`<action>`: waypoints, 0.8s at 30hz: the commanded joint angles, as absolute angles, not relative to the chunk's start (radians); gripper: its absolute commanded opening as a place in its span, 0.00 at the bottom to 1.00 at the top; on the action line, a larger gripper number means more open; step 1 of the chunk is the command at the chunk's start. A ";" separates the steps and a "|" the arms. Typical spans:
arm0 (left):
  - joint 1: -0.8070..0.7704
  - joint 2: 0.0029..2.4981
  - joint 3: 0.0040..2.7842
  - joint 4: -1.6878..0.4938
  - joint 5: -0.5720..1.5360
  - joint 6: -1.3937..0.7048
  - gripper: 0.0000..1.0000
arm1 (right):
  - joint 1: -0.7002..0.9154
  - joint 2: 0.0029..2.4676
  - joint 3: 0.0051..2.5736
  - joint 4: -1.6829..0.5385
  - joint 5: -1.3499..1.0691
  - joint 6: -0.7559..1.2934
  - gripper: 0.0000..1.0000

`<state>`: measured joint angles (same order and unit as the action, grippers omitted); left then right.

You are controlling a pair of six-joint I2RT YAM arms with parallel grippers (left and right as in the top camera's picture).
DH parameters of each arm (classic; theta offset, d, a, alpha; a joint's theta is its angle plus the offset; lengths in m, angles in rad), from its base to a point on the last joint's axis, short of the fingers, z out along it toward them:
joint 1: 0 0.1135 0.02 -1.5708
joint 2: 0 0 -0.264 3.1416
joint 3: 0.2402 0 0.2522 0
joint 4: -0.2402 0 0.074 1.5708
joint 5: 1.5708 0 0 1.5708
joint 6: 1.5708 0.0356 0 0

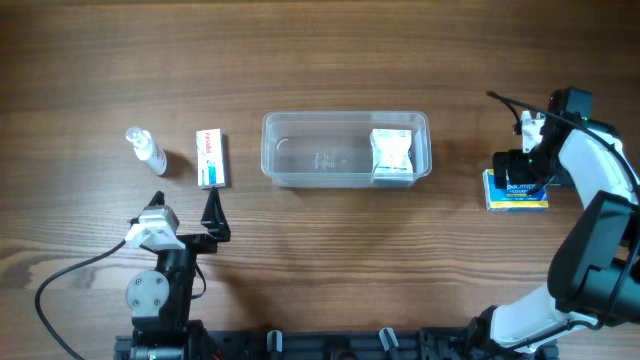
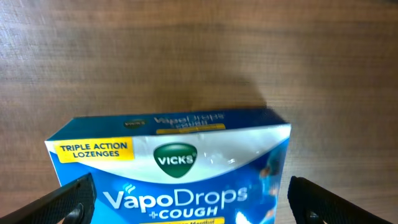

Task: Pack container
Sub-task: 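Grasp the blue VapoDrops box with the right gripper and lift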

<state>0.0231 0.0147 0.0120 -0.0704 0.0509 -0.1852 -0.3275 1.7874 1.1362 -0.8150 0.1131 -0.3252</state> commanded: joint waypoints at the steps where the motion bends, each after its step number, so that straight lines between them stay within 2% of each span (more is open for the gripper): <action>1: 0.031 0.007 0.006 -0.072 0.059 -0.191 1.00 | -0.329 1.808 1.168 -0.850 0.149 -0.302 1.00; 7: 0.031 0.007 0.006 -0.072 0.059 -0.191 1.00 | -0.329 1.808 1.175 -0.854 0.104 -0.281 1.00; 9: 0.031 0.007 0.006 -0.072 0.059 -0.191 1.00 | -0.329 1.808 1.206 -0.871 0.104 -0.194 1.00; 11: 0.031 0.007 0.006 -0.072 0.059 -0.191 1.00 | -0.329 1.808 1.256 -0.904 0.104 -0.055 1.00; 14: 0.031 0.007 0.006 -0.072 0.059 -0.191 1.00 | -0.329 1.808 1.374 -0.980 0.058 0.322 1.00; 15: 0.031 0.007 0.006 -0.072 0.059 -0.191 1.00 | -0.329 1.808 1.404 -0.984 -0.050 0.463 1.00; 16: 0.031 0.007 0.006 -0.072 0.059 -0.191 1.00 | -0.329 1.808 1.412 -0.983 -0.234 0.488 1.00; 17: 0.031 0.007 0.006 -0.072 0.059 -0.191 1.00 | -0.329 1.808 1.412 -0.985 -0.291 0.444 1.00; 20: 0.031 0.007 0.006 -0.072 0.059 -0.191 1.00 | -0.329 1.808 1.412 -1.000 -0.211 0.533 1.00; 22: 0.031 0.007 0.006 -0.072 0.059 -0.191 1.00 | -0.329 1.808 1.412 -1.098 -0.084 0.878 1.00; 24: 0.031 0.007 0.006 -0.072 0.059 -0.191 1.00 | -0.329 1.808 1.412 -1.210 0.020 1.123 1.00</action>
<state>0.0231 0.0147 0.0124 -0.0700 0.0509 -0.1852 -0.3290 1.7981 1.3975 -1.1366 -0.1257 0.7273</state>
